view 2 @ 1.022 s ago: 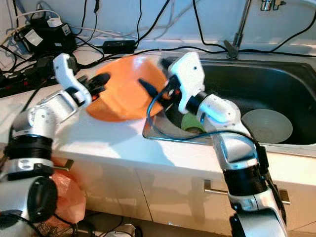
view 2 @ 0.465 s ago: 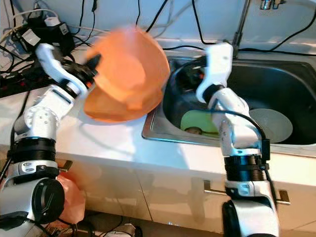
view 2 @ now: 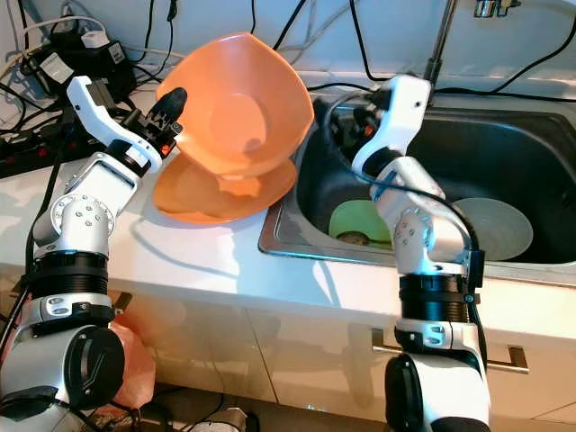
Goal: Kitchen organization
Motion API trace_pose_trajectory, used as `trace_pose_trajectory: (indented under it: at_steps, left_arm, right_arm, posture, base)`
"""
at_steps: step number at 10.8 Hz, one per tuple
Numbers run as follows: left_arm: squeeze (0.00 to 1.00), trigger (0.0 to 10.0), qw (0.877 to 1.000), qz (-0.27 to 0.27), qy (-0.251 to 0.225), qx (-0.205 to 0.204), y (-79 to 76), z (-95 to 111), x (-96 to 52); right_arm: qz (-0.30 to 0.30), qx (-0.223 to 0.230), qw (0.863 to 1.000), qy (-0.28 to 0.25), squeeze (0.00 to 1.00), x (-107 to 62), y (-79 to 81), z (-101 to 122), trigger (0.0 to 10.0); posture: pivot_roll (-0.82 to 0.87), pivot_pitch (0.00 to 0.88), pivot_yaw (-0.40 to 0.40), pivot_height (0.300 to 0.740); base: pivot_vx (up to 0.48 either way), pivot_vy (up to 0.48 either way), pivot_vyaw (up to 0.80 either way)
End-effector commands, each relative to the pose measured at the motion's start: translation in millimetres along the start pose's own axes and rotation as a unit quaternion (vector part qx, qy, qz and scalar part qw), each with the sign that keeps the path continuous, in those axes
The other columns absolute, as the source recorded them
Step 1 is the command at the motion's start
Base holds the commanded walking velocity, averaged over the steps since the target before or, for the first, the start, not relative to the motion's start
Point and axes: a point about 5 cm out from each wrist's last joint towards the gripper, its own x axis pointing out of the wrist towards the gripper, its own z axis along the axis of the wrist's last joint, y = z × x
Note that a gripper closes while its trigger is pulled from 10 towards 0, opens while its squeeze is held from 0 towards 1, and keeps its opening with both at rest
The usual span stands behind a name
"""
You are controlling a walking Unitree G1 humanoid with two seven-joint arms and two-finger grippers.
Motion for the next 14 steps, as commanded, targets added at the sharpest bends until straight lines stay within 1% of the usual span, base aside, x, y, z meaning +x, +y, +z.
trace_pose_trajectory:
  at_steps: [1,2,3,4,6,8,9,11,14]
  left_arm:
    - [0.00,0.0,1.000,-0.013,-0.026,0.004,-6.2,11,1.2]
    - [0.00,0.0,1.000,-0.014,-0.028,0.003,-7.0,11,1.9]
    - [0.00,0.0,0.999,-0.022,-0.029,-0.003,-10.5,10,3.6]
    - [0.00,0.0,0.999,-0.028,-0.025,-0.005,-14.8,7,5.6]
    - [0.00,0.0,0.999,-0.044,-0.012,-0.009,-24.0,-3,8.0]
    - [0.00,0.0,0.999,-0.051,-0.010,-0.014,-28.5,-6,9.1]
    - [0.00,0.0,0.998,-0.059,-0.011,-0.016,-32.1,-6,9.4]
    - [0.00,0.0,0.998,-0.064,-0.010,-0.013,-32.8,-7,8.4]
    - [0.00,0.0,0.997,-0.077,-0.009,-0.005,-36.4,-8,9.1]
  right_arm:
    - [0.015,0.012,1.000,-0.005,0.00,1.1,5.4,6,10.0]
    - [0.024,0.026,0.999,-0.002,0.00,1.1,6.7,5,10.0]
    - [0.040,0.051,0.998,0.008,0.00,1.3,9.9,2,10.0]
    - [0.056,0.087,0.994,0.017,0.00,2.2,13.8,-2,10.0]
    - [0.066,0.106,0.992,0.035,0.00,3.9,17.6,-10,10.0]
    - [0.064,0.117,0.990,0.044,0.00,3.9,16.4,-13,10.0]
    - [0.041,0.131,0.990,0.039,0.00,4.4,11.0,-13,0.0]
    - [0.012,0.144,0.989,0.040,0.00,4.4,3.7,-13,0.0]
    - [-0.007,0.150,0.987,0.062,0.00,3.8,-0.3,-18,0.0]
  posture:
    - [0.18,0.021,0.077,0.740]
    - [0.19,0.021,0.075,0.740]
    - [0.19,0.021,0.076,0.740]
    - [0.19,0.020,0.077,0.740]
    - [0.19,0.016,0.080,0.740]
    - [0.19,0.011,0.081,0.740]
    - [0.19,0.010,0.079,0.740]
    - [0.19,0.008,0.079,0.740]
    - [0.19,0.004,0.079,0.740]
  base:
    - [0.000,0.000,0.00]
    - [0.000,0.000,0.00]
    - [0.000,0.000,0.00]
    - [0.000,0.000,0.00]
    - [0.000,0.000,0.00]
    - [0.000,0.000,0.00]
    - [0.000,0.000,0.00]
    - [0.000,0.000,0.00]
    - [0.000,0.000,0.00]
